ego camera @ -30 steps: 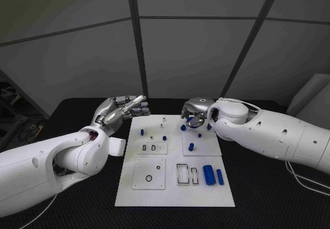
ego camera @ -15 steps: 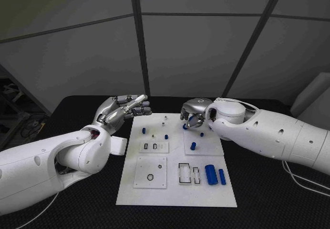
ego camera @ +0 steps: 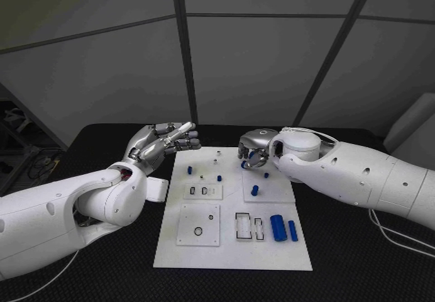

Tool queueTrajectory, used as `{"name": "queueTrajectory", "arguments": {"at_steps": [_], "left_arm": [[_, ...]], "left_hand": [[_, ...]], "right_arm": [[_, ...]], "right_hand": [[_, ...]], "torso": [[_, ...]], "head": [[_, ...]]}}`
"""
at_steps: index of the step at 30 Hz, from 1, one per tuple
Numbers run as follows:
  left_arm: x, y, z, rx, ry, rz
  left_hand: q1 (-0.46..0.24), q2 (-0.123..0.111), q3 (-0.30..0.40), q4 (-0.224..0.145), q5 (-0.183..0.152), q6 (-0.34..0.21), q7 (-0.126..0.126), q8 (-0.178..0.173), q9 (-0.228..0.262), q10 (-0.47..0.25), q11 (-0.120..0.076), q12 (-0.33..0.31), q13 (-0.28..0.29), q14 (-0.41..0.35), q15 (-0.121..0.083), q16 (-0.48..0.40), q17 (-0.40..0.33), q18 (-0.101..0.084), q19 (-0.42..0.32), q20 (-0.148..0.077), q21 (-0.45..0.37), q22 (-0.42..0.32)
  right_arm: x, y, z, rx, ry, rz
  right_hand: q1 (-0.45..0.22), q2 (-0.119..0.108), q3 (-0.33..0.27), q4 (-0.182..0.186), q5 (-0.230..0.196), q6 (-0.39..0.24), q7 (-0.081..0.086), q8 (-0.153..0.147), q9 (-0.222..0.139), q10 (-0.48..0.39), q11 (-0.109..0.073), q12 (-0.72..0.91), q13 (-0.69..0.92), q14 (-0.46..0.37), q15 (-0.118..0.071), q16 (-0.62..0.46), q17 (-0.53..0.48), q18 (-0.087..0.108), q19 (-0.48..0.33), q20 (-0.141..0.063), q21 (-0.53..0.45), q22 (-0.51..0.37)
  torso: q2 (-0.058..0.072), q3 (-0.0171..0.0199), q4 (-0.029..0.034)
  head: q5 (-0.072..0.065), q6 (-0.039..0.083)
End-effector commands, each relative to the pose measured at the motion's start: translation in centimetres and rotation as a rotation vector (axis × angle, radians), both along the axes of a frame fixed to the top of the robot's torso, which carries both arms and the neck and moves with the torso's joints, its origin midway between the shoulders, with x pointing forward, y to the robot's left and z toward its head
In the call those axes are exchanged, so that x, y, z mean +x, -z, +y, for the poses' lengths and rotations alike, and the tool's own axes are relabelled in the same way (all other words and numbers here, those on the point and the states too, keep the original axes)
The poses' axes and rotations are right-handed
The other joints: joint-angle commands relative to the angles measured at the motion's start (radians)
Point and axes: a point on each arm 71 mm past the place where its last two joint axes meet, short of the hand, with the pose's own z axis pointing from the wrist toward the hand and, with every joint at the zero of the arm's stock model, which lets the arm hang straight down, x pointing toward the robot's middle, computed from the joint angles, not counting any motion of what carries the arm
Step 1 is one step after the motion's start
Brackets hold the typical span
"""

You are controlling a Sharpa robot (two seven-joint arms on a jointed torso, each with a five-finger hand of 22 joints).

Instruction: Assemble the parts on the task board

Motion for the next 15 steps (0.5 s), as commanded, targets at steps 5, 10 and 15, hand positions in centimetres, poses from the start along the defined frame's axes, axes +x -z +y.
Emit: {"name": "queueTrajectory", "arguments": {"at_steps": [5,10,15], "left_arm": [[0.04,-0.11,-0.17,-0.006,0.015,-0.004],[0.04,-0.11,-0.20,-0.006,0.016,-0.004],[0.06,-0.11,-0.24,-0.006,0.016,-0.004]], "left_hand": [[-0.011,-0.001,-0.006,-0.001,-0.002,-0.002,0.011,-0.007,-0.001,-0.001,0.005,-0.004,-0.001,0.001,0.009,-0.006,0.002,-0.018,0.003,0.007,-0.005,-0.002],[-0.011,-0.001,-0.006,-0.001,-0.002,-0.002,0.011,-0.007,-0.001,-0.001,0.005,-0.004,-0.001,0.001,0.009,-0.006,0.002,-0.018,0.003,0.007,-0.005,-0.002],[-0.012,0.001,-0.006,0.000,-0.002,-0.002,0.011,-0.008,-0.001,-0.002,0.005,-0.005,0.000,0.001,0.009,-0.007,0.002,-0.018,0.004,0.007,-0.006,-0.003]], "right_arm": [[0.03,0.14,-0.02,-0.024,-0.011,0.019],[0.09,0.23,-0.04,-0.027,-0.011,0.023],[0.13,0.29,0.03,-0.025,-0.013,0.026]], "right_hand": [[0.008,0.005,0.013,0.003,-0.001,0.012,0.000,0.005,0.002,0.015,-0.002,0.004,0.000,0.020,0.006,0.009,0.006,-0.021,0.006,0.000,0.007,0.007],[0.008,0.006,0.017,0.003,-0.001,0.015,0.002,0.006,0.003,0.017,-0.003,0.004,0.000,0.018,0.006,0.010,0.005,-0.021,0.005,0.000,0.007,0.007],[0.008,0.010,0.025,0.006,-0.002,0.018,0.003,0.005,0.003,0.020,-0.003,0.004,0.000,0.016,0.006,0.012,0.005,-0.021,0.004,0.000,0.008,0.008]], "torso": [[-0.001,0.0000,-0.0007],[0.001,-0.0005,0.0000],[0.000,-0.0008,0.0011]], "head": [[0.000,-0.003],[0.000,-0.004],[0.000,-0.007]]}}
